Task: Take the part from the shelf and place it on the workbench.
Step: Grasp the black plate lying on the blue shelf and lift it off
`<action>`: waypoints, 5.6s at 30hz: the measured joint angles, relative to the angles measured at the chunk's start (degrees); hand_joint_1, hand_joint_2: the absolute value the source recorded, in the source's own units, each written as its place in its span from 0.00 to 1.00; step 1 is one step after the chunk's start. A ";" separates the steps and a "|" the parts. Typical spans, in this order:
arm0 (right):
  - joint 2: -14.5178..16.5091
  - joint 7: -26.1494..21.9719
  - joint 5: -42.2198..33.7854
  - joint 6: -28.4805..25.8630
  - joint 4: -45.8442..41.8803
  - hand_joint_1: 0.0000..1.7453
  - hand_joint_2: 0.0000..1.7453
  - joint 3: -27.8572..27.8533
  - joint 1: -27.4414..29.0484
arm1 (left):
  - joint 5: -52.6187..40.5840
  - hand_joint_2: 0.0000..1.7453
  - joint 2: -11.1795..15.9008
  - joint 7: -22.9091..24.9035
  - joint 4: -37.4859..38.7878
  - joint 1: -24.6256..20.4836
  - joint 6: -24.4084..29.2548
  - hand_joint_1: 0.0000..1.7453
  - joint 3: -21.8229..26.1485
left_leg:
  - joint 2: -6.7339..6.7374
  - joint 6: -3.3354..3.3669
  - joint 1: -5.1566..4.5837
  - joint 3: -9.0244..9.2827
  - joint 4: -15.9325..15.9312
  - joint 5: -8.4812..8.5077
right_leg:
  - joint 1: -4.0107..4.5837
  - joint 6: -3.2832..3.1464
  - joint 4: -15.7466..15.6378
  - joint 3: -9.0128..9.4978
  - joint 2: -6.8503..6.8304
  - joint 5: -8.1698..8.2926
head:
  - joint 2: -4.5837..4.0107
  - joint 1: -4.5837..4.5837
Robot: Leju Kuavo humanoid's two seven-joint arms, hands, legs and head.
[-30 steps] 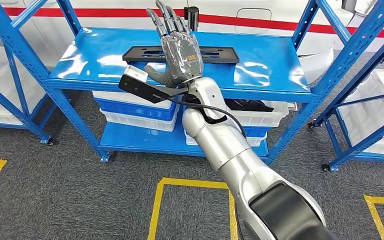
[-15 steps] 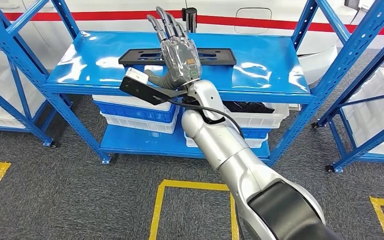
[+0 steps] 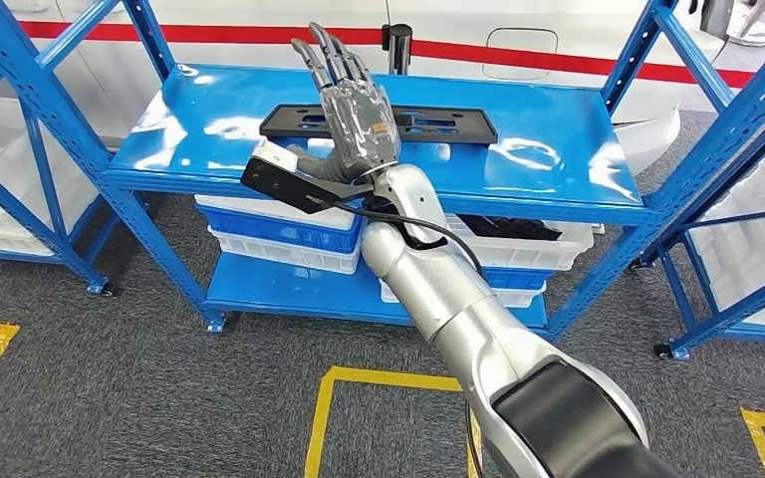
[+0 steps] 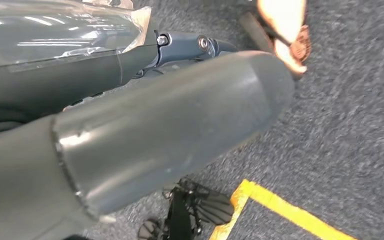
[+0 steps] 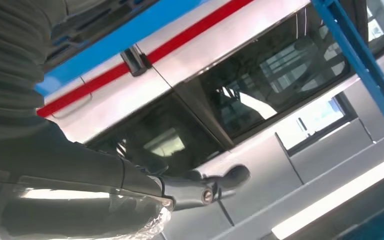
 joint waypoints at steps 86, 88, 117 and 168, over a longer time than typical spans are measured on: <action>-12.59 11.54 18.90 0.34 -25.72 0.00 1.00 5.53 27.71 | -22.75 0.00 -0.74 31.21 1.40 3.56 -2.21 0.00 -12.84 | -0.16 -0.11 -0.84 -2.16 2.25 0.02 | -0.39 1.13 -6.26 0.30 0.03 4.19 | 0.00 0.05; -12.58 12.24 19.68 -0.21 -23.33 0.00 1.00 4.33 26.54 | -23.31 0.00 -0.75 31.68 1.40 3.56 -2.39 0.00 -13.09 | -0.16 -0.13 -0.73 -2.15 2.25 0.02 | -0.36 1.11 -6.25 0.26 0.03 4.18 | 0.00 0.07; -11.77 13.86 22.28 1.06 -11.87 0.00 1.00 -6.80 22.64 | -26.13 0.00 -0.85 30.69 1.40 3.55 -2.93 0.00 -13.33 | -0.13 -0.20 -0.59 -2.18 2.24 0.01 | -0.03 1.08 -6.22 0.30 0.03 4.16 | 0.00 0.07; -11.33 18.64 29.98 -4.70 5.71 0.97 1.00 -12.22 18.00 | -29.24 0.00 -0.83 27.94 1.40 3.38 -0.25 0.00 -12.30 | -0.13 -0.20 -0.59 -2.18 2.24 0.02 | -0.02 1.09 -6.22 0.31 0.04 4.16 | 0.00 0.07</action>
